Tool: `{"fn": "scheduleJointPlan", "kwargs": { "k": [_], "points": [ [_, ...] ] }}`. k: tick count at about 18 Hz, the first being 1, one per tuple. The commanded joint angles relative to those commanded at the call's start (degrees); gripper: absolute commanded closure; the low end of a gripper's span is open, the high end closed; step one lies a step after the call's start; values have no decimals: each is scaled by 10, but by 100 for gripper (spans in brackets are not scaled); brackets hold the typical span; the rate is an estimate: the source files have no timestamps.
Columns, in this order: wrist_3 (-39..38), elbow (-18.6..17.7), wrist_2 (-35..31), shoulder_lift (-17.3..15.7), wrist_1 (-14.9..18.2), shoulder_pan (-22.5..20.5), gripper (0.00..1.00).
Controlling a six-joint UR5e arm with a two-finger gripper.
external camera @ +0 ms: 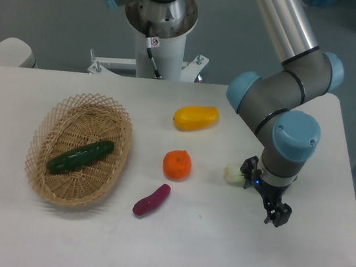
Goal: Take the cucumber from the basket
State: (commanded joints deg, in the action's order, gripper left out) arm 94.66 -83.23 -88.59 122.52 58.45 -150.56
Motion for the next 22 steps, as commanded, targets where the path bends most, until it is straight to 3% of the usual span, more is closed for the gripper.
{"fn": "scheduleJointPlan", "kwargs": {
  "k": [13, 22],
  "points": [
    [-10, -6, -1, -3, -4, 17, 0],
    [-11, -67, 4, -51, -5, 31, 0]
  ]
}}
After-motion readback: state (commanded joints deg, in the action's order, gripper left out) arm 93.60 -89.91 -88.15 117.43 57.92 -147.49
